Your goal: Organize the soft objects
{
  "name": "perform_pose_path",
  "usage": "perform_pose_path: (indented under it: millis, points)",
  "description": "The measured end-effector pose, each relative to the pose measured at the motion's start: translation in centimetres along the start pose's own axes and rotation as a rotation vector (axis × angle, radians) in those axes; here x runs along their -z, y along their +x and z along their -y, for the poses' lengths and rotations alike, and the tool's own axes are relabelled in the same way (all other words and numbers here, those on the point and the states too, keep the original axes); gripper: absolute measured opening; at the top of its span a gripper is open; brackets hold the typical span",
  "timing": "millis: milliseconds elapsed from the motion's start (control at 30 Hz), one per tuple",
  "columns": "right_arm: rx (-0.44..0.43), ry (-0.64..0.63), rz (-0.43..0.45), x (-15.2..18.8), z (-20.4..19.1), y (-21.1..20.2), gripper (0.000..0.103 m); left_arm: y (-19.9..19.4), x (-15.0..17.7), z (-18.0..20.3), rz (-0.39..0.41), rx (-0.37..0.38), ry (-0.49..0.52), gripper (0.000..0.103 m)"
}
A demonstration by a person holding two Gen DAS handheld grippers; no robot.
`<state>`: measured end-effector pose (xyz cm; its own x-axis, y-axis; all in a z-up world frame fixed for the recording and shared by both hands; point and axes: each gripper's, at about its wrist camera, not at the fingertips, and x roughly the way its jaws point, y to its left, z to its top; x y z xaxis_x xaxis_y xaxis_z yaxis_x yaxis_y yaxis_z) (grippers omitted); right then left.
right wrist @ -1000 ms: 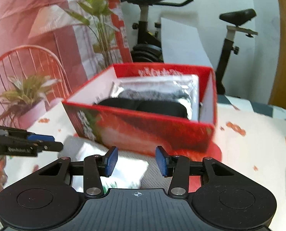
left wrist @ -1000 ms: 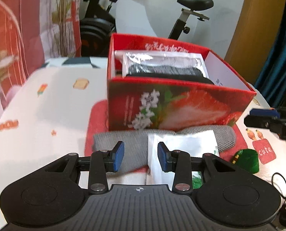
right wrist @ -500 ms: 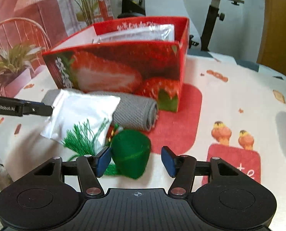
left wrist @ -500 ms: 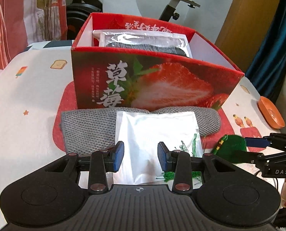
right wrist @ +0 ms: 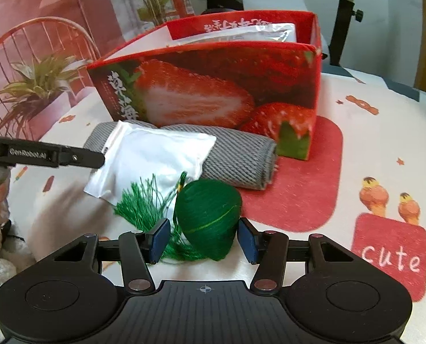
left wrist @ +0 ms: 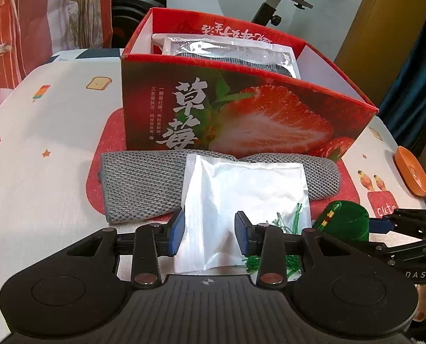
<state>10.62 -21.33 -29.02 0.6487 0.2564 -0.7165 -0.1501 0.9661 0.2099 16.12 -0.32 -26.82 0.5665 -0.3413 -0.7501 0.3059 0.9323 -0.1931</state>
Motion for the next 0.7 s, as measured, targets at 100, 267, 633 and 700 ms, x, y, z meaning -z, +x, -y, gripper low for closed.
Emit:
perform_pose_path:
  millis: [100,267,633,700]
  points:
    - [-0.023,0.008,0.006,-0.5,-0.4,0.2,0.049,0.0,0.0,0.1,0.0,0.0,-0.001,0.04]
    - [-0.036,-0.024,0.023,-1.4,-1.8,0.7,0.045,0.2,0.1,-0.1,-0.004,0.004,-0.008,0.04]
    - [-0.044,-0.08,0.094,-3.7,-3.0,1.5,0.043,0.5,0.6,-0.2,-0.016,0.005,-0.03,0.04]
    - [-0.044,-0.083,0.101,-3.9,-2.9,1.8,0.044,0.4,0.6,0.0,-0.015,0.001,-0.021,0.04]
